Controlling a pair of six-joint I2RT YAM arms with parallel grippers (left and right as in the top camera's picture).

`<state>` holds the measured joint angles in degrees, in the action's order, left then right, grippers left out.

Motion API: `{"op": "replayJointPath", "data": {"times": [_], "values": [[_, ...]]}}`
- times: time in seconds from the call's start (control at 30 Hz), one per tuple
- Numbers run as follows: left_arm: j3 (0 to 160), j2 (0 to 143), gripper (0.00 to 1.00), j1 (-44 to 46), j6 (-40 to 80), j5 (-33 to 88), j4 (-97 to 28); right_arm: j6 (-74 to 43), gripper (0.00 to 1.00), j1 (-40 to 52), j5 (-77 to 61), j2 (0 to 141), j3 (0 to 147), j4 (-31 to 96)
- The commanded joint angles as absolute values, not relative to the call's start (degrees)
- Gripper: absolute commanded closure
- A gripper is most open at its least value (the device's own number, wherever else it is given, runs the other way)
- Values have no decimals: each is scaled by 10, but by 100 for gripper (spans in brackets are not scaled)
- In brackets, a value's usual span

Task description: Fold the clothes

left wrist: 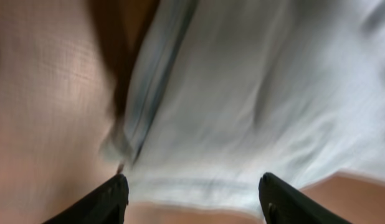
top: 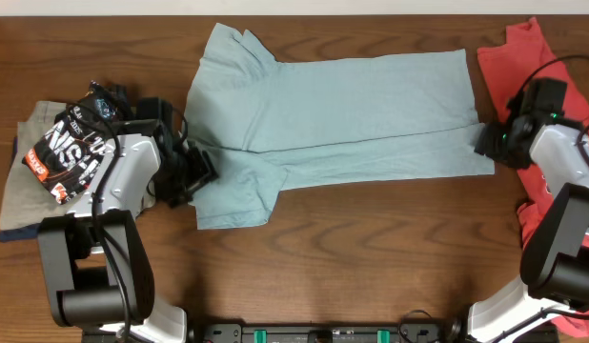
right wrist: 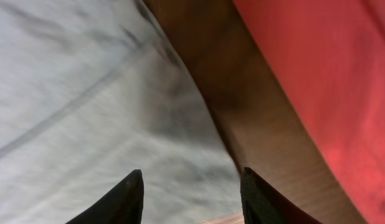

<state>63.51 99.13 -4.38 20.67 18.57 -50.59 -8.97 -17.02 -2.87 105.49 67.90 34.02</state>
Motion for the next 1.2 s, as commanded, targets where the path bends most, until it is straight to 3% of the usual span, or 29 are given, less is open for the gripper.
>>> {"op": "replayJointPath", "data": {"times": [0.0, 0.2, 0.27, 0.37, 0.43, 0.5, 0.57, 0.7, 1.0, 1.17], "values": [[631, 992, 30, -37, 164, 188, -527, -94, 51, -171, 4, 1058, 634, 314], [573, 992, 24, -18, 162, 188, -492, -94, 59, -171, 4, 1058, 563, 229], [547, 992, 24, -11, 162, 188, -474, -94, 68, -171, 4, 1058, 547, 215], [513, 992, 23, -2, 164, 188, -454, -94, 92, -171, 4, 1058, 538, 223], [497, 992, 23, 2, 164, 188, -446, -94, 99, -171, 5, 1058, 539, 243], [491, 992, 27, 4, 164, 188, -444, -100, 99, -172, 13, 1058, 539, 267], [491, 992, 39, 4, 163, 188, -444, -120, 99, -175, 38, 1058, 539, 294], [491, 992, 94, 4, 163, 196, -444, -139, 99, -180, 90, 1058, 539, 337], [573, 968, 94, 3, 135, 360, -441, -144, 98, -180, 94, 1058, 539, 343], [694, 952, 94, 2, 185, 378, -344, -143, 89, -179, 66, 1058, 539, 340]]}}
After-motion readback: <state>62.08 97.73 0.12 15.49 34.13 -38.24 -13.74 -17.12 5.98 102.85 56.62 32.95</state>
